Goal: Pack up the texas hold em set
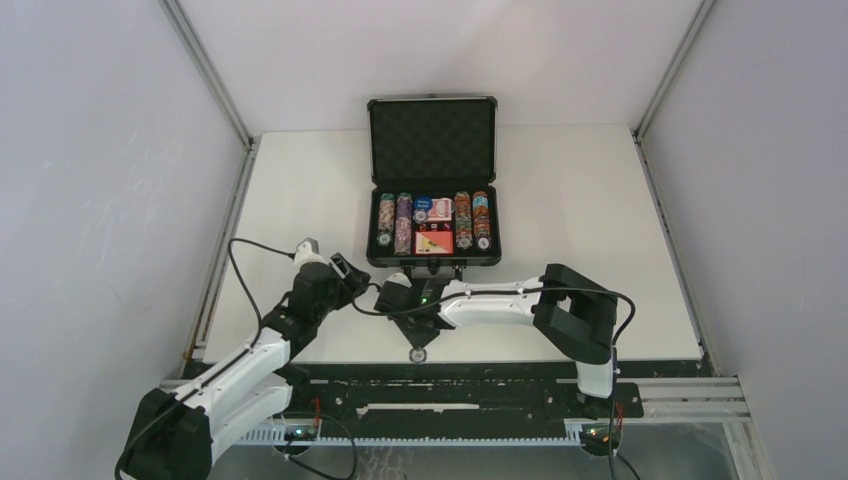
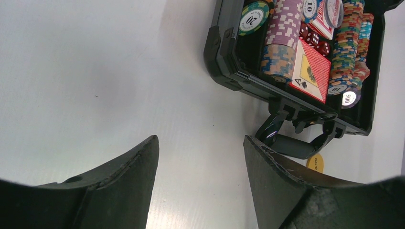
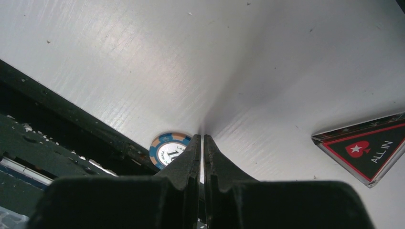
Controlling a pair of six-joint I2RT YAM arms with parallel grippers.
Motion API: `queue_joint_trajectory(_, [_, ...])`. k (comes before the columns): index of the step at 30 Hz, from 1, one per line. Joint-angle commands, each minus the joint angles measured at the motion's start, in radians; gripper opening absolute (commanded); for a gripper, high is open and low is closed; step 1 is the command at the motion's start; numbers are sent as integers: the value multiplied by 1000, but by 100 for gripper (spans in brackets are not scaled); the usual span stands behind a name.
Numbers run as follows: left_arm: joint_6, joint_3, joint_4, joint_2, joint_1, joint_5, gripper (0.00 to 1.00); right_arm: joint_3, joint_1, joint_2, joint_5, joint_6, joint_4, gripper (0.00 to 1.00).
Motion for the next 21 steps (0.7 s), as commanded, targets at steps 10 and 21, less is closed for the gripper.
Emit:
queue_joint_trajectory(10, [21,32,21,-8,-8,-1,70,-10,-7,-84,108,9,35,20])
queue_joint_trajectory(21, [21,30,20,-9,-8,-3,70,-115,58,-171,49,-133,140,68])
